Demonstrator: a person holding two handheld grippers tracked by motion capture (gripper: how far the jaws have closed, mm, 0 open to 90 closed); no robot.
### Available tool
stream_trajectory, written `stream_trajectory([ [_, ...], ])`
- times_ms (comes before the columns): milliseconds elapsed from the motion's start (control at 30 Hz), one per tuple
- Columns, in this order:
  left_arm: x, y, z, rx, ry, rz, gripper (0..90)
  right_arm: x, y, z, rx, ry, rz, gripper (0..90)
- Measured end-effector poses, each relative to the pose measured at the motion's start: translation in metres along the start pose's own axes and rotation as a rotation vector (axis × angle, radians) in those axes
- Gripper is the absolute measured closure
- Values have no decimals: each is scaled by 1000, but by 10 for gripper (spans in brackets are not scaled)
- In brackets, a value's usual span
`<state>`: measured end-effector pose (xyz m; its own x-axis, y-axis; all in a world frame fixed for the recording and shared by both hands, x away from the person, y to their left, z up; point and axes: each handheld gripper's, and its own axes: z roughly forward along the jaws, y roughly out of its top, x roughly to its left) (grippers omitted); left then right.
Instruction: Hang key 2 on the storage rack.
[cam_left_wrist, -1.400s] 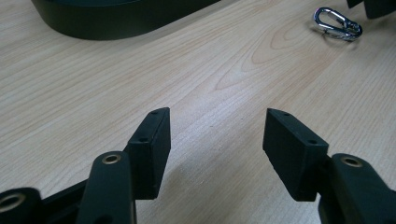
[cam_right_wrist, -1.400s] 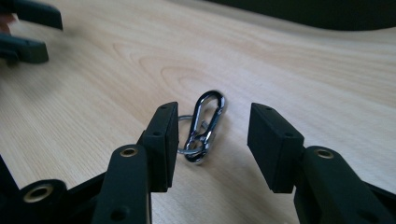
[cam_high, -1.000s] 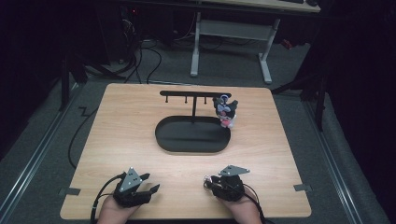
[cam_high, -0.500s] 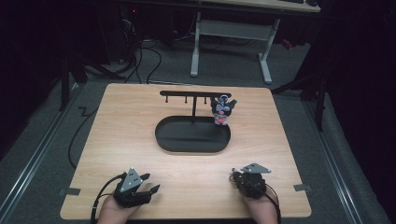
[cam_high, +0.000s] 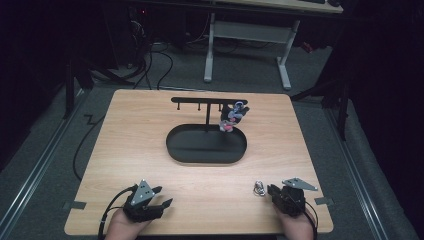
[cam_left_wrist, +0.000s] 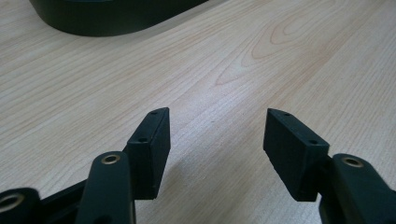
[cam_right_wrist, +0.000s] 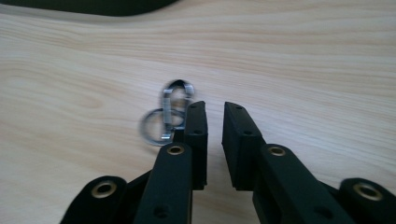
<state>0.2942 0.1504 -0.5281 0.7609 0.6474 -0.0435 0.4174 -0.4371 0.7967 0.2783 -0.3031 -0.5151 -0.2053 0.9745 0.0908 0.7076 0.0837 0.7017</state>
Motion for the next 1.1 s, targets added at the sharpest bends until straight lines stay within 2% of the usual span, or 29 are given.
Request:
stream_trajectory([
  [67,-1,0,0,1,1,1,419,-4,-1,6,24,-5,2,832],
  [133,-1,0,0,0,-3,2,419,-4,-1,8,26,18,9,832],
  [200,-1,0,0,0,-2,1,419,2,-2,7,29,41,-9,832],
  [233,0,0,0,4,-4,0,419,11,-3,6,35,56,-38,832],
  [267,0,0,1,3,-4,-2,419,11,-3,6,35,56,-38,832],
  [367,0,0,1,1,-4,-1,419,28,-3,3,35,81,-86,831],
  [400,0,1,1,1,-6,-1,419,37,-2,4,38,90,-123,830],
  [467,0,1,1,2,-6,2,419,41,-3,5,44,97,-129,829],
  [533,0,0,1,4,-6,3,419,50,-3,9,58,115,-161,824],
  [600,0,0,0,4,-5,1,418,51,-3,9,54,114,-160,824],
  [700,1,0,0,3,-5,-1,418,43,1,1,13,74,-130,843],
  [733,1,0,0,4,-5,-1,418,29,3,-2,-13,30,-87,859],
  [767,1,0,1,6,-6,-1,418,29,3,-2,-13,30,-87,859],
  [800,0,0,1,8,-7,2,418,16,5,-2,-27,7,-60,860],
  [833,0,0,1,8,-7,2,418,16,5,-2,-27,7,-60,860],
  [933,-1,-1,3,12,-8,2,418,2,14,9,-32,-24,-65,854],
  [1033,-2,-2,3,20,-7,7,418,-5,27,22,-33,7,-58,854],
  [1100,-2,-2,2,25,-4,5,418,1,34,28,-34,23,-79,854],
])
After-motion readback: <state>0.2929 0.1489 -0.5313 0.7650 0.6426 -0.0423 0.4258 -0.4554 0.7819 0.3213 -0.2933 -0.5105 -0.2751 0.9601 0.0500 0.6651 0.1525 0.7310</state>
